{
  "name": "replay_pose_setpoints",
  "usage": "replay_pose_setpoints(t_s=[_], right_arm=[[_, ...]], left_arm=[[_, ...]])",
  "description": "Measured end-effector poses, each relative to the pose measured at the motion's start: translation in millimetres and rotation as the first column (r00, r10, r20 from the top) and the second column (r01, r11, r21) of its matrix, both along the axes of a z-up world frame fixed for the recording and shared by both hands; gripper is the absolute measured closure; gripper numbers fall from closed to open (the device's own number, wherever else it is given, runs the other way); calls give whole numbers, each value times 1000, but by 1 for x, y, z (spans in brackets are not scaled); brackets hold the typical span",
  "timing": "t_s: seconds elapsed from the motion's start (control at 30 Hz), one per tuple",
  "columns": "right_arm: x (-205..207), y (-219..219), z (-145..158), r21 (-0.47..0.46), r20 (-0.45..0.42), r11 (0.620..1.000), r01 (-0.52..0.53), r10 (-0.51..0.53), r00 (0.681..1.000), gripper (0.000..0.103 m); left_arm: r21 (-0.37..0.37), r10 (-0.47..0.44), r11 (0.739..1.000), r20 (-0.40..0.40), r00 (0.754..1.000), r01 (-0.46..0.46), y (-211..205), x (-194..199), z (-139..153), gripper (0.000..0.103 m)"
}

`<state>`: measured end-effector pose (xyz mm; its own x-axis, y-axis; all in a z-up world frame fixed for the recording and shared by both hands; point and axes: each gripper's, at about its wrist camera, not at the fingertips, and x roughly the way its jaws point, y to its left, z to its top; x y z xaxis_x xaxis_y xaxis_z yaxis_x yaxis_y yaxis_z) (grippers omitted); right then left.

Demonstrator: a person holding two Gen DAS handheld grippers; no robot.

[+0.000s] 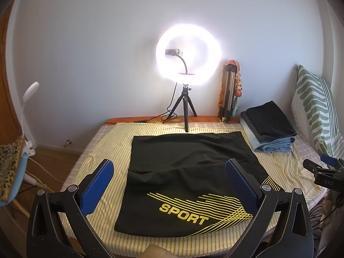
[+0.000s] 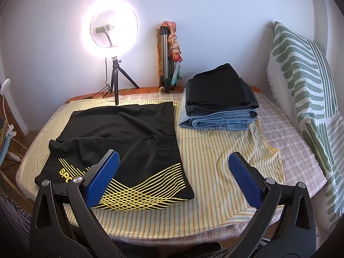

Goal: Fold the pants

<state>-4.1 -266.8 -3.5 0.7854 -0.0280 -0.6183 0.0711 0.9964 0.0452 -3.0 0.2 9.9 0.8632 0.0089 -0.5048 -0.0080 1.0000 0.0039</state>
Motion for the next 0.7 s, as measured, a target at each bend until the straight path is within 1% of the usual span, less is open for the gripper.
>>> replay_pose_setpoints(t_s=[0.7], right_arm=[[1, -2, -2, 3, -1, 1000, 1, -1, 1000, 0]], left_arm=[[2, -1, 1000, -1, 1000, 1, 0, 1, 2, 0]])
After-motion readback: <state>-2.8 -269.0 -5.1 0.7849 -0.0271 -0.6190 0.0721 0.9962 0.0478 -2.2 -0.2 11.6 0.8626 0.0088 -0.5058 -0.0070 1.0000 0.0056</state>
